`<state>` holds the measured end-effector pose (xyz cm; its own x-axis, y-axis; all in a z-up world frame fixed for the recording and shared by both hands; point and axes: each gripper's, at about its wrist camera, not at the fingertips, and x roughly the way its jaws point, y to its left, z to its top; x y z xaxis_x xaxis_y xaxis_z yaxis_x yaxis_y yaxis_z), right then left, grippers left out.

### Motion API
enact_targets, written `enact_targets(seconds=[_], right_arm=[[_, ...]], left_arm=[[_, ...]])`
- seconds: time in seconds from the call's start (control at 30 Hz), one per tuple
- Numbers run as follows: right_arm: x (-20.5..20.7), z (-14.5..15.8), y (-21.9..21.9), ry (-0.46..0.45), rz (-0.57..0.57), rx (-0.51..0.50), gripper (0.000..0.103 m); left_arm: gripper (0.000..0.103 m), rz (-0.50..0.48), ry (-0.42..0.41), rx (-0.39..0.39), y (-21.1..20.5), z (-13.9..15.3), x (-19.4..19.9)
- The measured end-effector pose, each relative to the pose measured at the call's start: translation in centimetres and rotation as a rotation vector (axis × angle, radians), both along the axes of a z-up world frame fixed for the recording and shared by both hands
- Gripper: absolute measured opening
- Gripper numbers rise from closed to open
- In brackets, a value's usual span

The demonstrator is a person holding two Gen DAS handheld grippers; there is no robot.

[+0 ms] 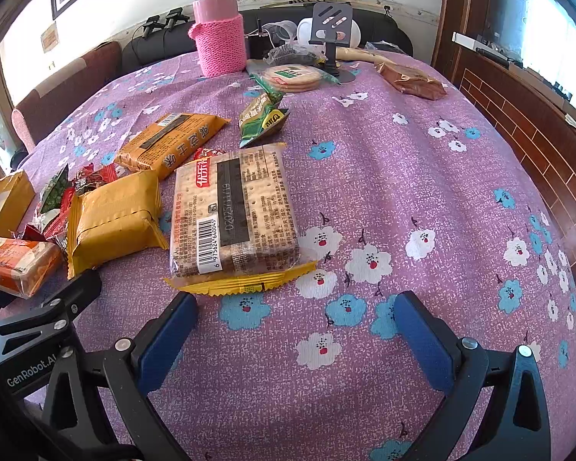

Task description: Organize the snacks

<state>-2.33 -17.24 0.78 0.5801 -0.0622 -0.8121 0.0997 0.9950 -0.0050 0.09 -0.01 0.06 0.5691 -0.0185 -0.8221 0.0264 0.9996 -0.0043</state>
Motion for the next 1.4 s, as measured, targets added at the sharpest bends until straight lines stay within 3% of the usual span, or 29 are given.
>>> enact_targets(seconds=[0.37,0.5,0.7,0.87,1.0,1.1,1.17,1.27,1.4], right_arm=[[0.0,0.1,-0.2,0.081,0.026,0.010,0.103],[-0.4,0.2,0.0,0.078,0.020,0.006,0.103],[-3.6,2.1,-0.9,0.006,-0.045,0.035,0.095],[-8.8,8.1,-0.5,-0.199,-0.056,0.004,0.095],[-14.0,15.1,0.5,-0.434,-0.065,-0.057,0.096],[-17.5,20.3,0.7,-0.615,-0.034,-0.058,0.101],[-18.7,23.4,0.7,-0.660,-0.008,-0.042,0.101],[-19.3,27.7,0.5,-0.685,0.026,0.017,0.102],[-18.8,31.1,0.0,-0.686,0.055,0.071,0.103]], left_arm=[[0.103,-0.098,0.082,-0.008,0.0,0.4,-1.9],[0.094,-0.160,0.084,-0.135,0.6,1.7,-4.0],[0.094,-0.212,-0.149,-0.172,2.8,8.7,-10.5],[0.094,-0.174,-0.393,-0.184,7.3,16.5,-16.6],[0.094,-0.138,-0.523,-0.205,11.4,22.9,-20.5],[0.095,-0.099,-0.637,-0.160,14.1,27.8,-23.3],[0.095,-0.059,-0.696,-0.113,15.7,30.7,-24.7],[0.098,0.000,-0.736,-0.107,18.1,33.9,-26.0],[0.103,0.050,-0.760,-0.084,20.3,35.2,-25.8]])
